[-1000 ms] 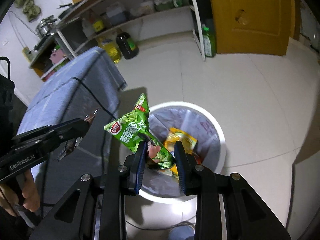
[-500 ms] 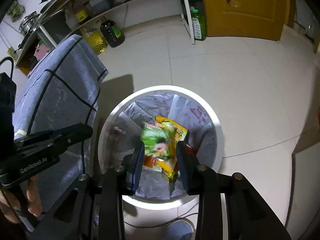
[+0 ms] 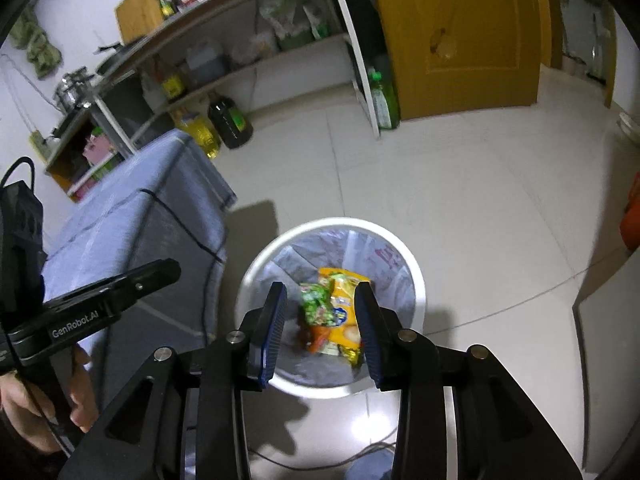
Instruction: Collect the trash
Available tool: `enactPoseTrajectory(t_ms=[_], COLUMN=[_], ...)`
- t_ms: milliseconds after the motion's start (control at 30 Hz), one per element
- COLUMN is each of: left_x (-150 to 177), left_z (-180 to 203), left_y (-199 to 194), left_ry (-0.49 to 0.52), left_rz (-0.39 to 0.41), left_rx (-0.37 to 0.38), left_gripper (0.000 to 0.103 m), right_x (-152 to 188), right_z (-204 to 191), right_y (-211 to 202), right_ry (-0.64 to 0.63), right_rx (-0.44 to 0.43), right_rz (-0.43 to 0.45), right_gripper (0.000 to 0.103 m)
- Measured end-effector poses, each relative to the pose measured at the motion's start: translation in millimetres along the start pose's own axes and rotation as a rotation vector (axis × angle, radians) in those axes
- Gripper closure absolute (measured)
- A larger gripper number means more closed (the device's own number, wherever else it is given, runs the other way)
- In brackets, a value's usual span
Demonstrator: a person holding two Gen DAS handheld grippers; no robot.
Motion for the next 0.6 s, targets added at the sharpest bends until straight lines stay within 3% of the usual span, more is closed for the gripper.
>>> enactPoseTrajectory(t_ms=[333,400,600], left_x=[31,42,79], left_z=[11,9,9], left_y=[-90,-102,-135], left_ry=[0.079,0.087,0.119], left_rz=[0.153,0.166,0.201], left_rx=[-0.018,-0.029,-0.037], left_gripper=[0.059,0.054,0.054], right_x=[41,49,79], right_z=[-51,-61,-81], right_y=[-67,-76,-95], right_ry=[-0.087,-0.103,-0.124], right_rx=[0.043,0.048,0.062], right_rz=[0.118,0.138,0.160], right_gripper=[0.067,0.067,0.067])
Point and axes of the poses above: each gripper's, at about its wrist camera, not at the fingertips, and y roughly the way its jaws point, z to its right, x to its underside, the point moved 9 cm from there along y, roughly the way its jaws point, and after that the axes turned 7 degrees about -z, right-handed, at the moved point
